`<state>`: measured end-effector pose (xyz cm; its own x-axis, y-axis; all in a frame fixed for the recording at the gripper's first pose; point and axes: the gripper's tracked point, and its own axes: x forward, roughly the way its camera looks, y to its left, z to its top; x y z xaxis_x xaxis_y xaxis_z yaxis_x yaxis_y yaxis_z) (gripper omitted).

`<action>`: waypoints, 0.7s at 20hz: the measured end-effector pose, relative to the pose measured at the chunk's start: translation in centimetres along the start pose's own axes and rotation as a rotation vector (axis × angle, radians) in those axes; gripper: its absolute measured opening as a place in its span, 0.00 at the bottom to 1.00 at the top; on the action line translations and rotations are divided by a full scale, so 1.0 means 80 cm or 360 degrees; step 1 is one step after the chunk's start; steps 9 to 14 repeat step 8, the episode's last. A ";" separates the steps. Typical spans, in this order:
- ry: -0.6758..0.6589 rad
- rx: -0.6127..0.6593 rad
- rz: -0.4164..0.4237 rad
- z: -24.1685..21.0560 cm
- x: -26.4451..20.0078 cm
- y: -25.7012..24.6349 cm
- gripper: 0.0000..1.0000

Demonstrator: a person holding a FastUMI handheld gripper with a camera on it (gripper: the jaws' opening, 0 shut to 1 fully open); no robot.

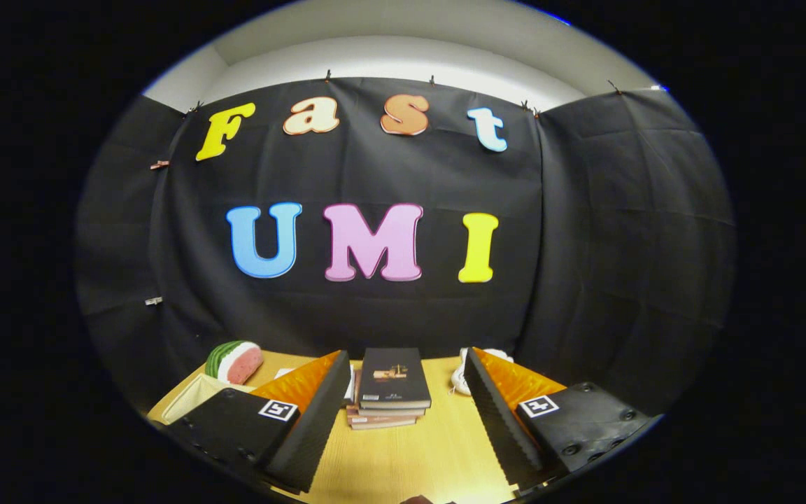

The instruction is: Open the storage box then place both shoes into the box .Put the left shoe in first, then the right shoe, with the right side of both shoes facing outward in a uniform manner.

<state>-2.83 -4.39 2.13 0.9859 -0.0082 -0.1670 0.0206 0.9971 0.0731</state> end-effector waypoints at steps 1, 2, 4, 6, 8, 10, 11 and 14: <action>-0.0002 -0.0003 0.0009 -0.009 -0.002 -0.011 0.99; -0.0002 -0.0007 0.0034 -0.016 -0.002 -0.017 0.98; -0.0008 -0.0025 0.0080 -0.024 -0.001 -0.023 0.98; -0.0010 -0.0045 0.0086 -0.032 0.004 -0.029 0.98; 0.0024 -0.0032 0.0099 -0.039 0.008 -0.031 0.98; 0.0024 -0.0032 0.0099 -0.039 0.008 -0.031 0.98; 0.0024 -0.0032 0.0099 -0.039 0.008 -0.031 0.98; 0.0024 -0.0032 0.0099 -0.039 0.008 -0.031 0.98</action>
